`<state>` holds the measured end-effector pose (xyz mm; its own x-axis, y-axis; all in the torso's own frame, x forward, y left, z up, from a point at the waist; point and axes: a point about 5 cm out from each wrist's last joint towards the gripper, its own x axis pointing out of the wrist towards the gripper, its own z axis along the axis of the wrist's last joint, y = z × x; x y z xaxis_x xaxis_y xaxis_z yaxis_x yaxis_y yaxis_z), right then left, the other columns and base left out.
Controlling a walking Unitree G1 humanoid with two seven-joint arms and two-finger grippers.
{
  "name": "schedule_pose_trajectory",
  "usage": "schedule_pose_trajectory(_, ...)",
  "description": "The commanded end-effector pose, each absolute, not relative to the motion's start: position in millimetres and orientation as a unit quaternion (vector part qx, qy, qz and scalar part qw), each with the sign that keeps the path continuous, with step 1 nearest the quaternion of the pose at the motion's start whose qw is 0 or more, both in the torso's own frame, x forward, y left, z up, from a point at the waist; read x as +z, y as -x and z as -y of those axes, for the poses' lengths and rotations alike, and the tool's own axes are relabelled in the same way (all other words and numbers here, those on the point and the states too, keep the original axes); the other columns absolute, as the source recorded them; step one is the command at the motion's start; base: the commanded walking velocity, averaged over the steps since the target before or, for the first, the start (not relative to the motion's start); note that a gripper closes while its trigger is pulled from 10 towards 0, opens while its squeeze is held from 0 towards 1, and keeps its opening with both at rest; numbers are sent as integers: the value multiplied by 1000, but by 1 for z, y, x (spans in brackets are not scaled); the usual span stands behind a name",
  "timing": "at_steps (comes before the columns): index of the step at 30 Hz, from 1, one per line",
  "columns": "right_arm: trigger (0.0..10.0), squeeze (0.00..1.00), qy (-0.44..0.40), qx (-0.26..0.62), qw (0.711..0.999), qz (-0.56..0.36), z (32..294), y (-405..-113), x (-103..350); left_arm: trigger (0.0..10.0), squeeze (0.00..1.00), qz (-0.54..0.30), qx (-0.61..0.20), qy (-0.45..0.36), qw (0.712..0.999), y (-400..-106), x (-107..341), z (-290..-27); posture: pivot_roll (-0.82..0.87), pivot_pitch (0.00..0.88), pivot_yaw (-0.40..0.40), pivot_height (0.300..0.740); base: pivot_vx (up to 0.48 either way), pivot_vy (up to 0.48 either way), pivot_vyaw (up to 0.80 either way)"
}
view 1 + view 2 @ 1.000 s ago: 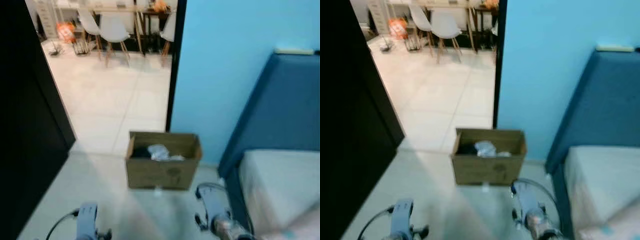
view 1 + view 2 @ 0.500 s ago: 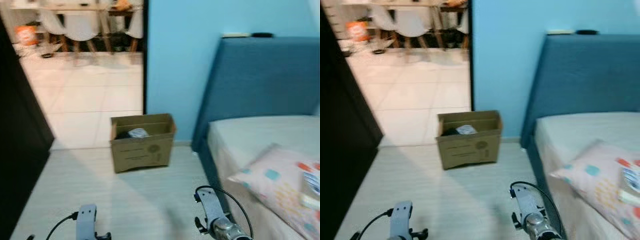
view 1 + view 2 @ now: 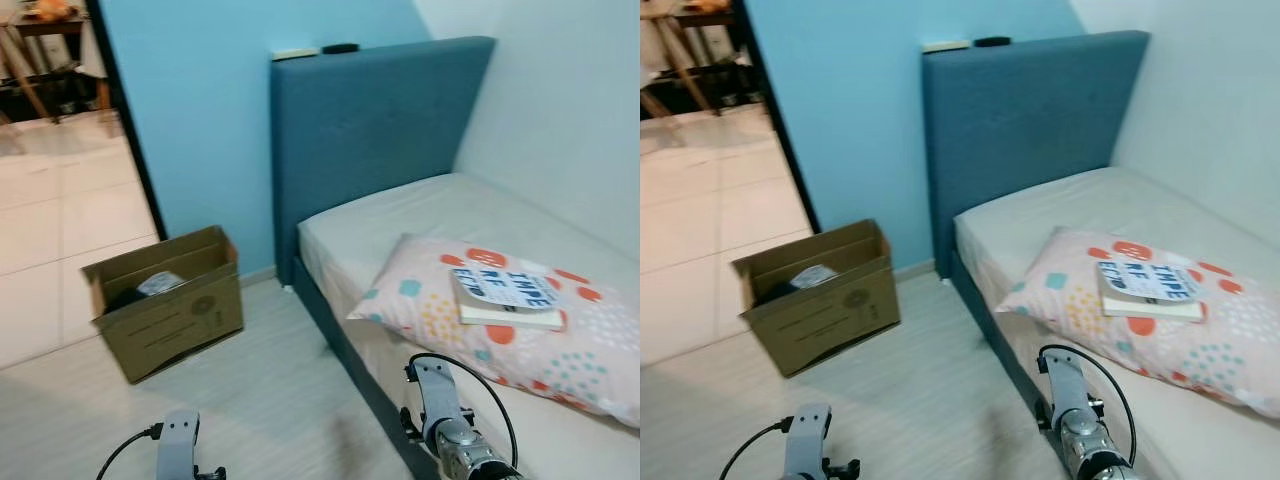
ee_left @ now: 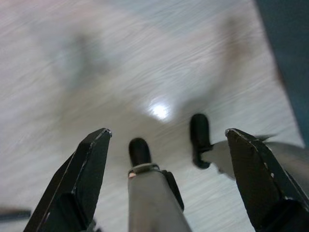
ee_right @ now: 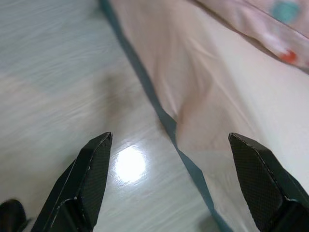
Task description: Clean up the room
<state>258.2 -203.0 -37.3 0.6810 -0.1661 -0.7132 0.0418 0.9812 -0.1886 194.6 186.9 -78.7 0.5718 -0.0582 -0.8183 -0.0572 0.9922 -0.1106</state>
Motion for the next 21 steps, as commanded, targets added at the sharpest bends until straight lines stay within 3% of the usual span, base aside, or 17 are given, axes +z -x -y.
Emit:
schedule_pose_trajectory(1, 10000, 0, 62, -63, 920, -382, 200, -263, -34, 10000, 0, -465, -1, 59, 883, -191, -80, -188, 52, 0, -41, 740, 0, 0, -706)
schedule_pose_trajectory(21, 10000, 0, -134, -91, 940, -300, 193, -283, -16, 10000, 0, -398, -26, 70, 914, -226, -60, -181, 54, 0, -38, 740, 0, 0, -707)
